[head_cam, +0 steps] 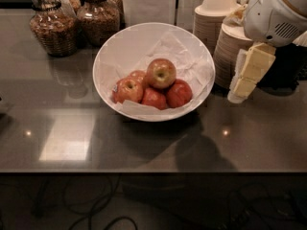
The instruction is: Pick apple from white bowl
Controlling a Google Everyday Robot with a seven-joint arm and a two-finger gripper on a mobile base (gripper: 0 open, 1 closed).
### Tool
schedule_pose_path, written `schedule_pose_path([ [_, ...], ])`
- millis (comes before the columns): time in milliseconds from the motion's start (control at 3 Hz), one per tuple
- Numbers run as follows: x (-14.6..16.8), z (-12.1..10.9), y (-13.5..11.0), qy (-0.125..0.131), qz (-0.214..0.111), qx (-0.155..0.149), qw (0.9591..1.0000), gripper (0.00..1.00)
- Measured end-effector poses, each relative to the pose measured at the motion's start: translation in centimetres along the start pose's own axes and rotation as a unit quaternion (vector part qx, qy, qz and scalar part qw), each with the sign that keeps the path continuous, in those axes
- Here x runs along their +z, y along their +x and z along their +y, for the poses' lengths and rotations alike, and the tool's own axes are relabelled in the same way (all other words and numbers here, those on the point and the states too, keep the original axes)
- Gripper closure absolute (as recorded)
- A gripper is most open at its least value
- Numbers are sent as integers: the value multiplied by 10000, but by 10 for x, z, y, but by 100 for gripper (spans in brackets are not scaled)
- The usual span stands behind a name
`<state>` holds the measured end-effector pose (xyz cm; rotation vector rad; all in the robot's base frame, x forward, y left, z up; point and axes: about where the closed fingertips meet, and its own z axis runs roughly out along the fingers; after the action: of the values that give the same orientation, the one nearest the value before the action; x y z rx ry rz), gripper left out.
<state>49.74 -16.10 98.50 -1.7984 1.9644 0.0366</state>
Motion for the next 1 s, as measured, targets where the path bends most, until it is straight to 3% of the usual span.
schedule_pose_path([
  [333,10,-2,-5,20,-144,24,9999,0],
  [667,42,-11,-33,-80,-716,-50,9974,0],
  [1000,68,-19,-60,-323,-1220,-149,9919,0],
])
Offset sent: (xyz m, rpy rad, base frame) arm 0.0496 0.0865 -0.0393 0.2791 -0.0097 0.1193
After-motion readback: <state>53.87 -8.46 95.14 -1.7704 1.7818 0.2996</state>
